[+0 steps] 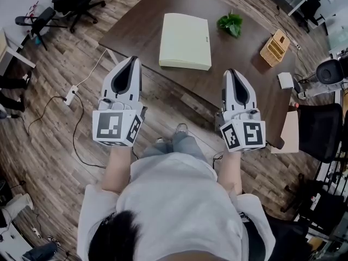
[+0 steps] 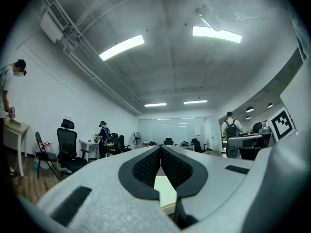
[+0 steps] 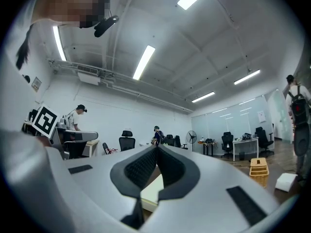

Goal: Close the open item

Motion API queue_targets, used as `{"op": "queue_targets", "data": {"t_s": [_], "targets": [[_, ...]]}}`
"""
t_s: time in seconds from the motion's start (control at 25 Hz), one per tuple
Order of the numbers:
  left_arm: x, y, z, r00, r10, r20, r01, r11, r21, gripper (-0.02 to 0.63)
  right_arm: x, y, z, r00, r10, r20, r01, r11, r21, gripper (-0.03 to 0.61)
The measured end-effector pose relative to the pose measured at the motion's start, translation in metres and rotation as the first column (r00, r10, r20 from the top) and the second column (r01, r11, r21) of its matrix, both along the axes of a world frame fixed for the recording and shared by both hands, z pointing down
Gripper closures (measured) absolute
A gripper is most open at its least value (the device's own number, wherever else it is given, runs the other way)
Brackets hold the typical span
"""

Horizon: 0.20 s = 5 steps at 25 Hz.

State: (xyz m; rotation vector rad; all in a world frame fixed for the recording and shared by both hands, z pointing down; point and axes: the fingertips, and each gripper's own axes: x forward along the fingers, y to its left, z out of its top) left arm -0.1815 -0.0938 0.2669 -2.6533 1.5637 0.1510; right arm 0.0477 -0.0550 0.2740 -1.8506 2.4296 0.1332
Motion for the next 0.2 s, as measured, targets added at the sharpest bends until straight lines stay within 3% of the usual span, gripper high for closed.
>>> {"op": "queue_targets", "data": {"t_s": [0.2], "targets": [[-0.0002, 0.0008, -0.0014, 1.0, 0.003, 0.004, -0.003, 1.0, 0.001, 0.606, -0.0012, 0.0018, -0.0017, 1.0, 0.003, 0.001, -0.003, 1.0, 0.001, 0.565]]}}
